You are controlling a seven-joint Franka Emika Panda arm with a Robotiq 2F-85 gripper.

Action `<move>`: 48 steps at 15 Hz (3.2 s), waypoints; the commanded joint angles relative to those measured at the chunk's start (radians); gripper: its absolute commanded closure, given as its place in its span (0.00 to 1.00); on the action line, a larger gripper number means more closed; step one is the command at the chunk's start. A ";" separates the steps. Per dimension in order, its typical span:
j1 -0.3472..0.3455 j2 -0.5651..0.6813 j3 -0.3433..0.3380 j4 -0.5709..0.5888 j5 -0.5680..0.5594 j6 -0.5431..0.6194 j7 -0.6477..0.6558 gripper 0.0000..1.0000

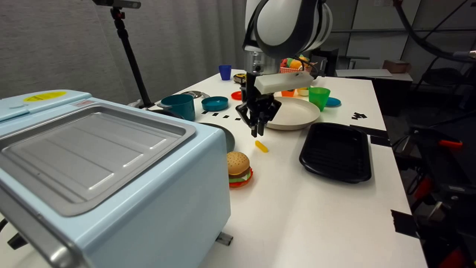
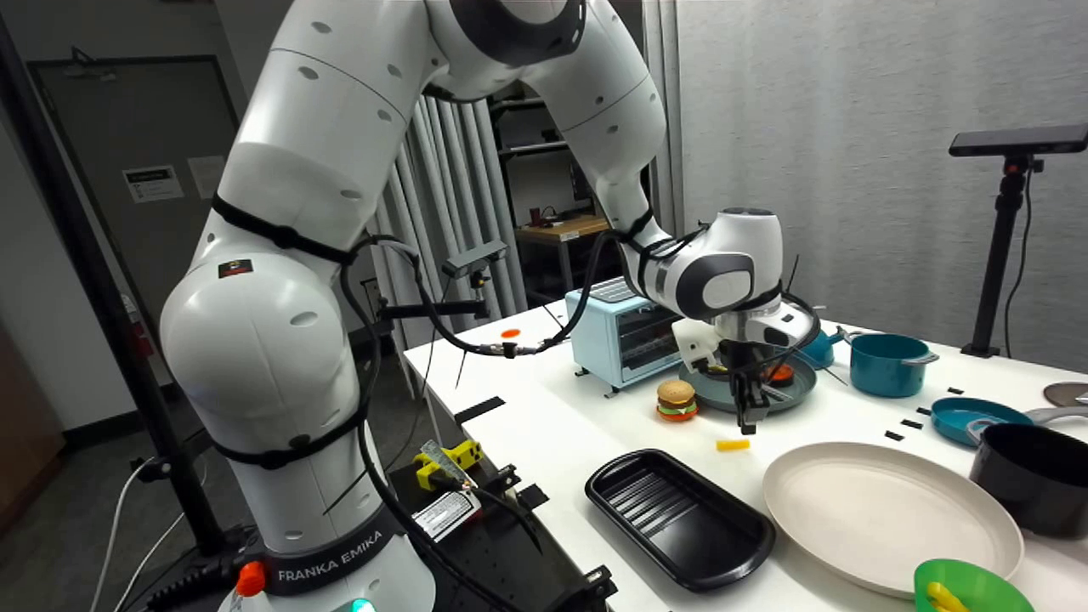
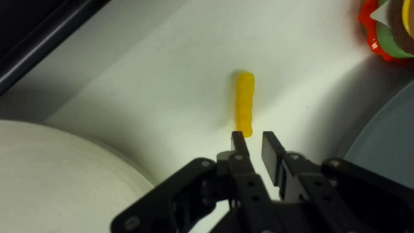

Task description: Put the toy fries in the green cup

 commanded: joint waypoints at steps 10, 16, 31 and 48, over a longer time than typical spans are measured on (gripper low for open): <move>-0.018 0.022 0.047 -0.016 -0.002 -0.009 -0.089 0.00; -0.006 0.058 0.030 0.000 -0.021 -0.014 -0.080 0.08; -0.005 0.073 0.024 0.028 -0.029 -0.019 -0.078 1.00; -0.116 -0.129 0.030 -0.117 -0.004 -0.002 -0.179 0.96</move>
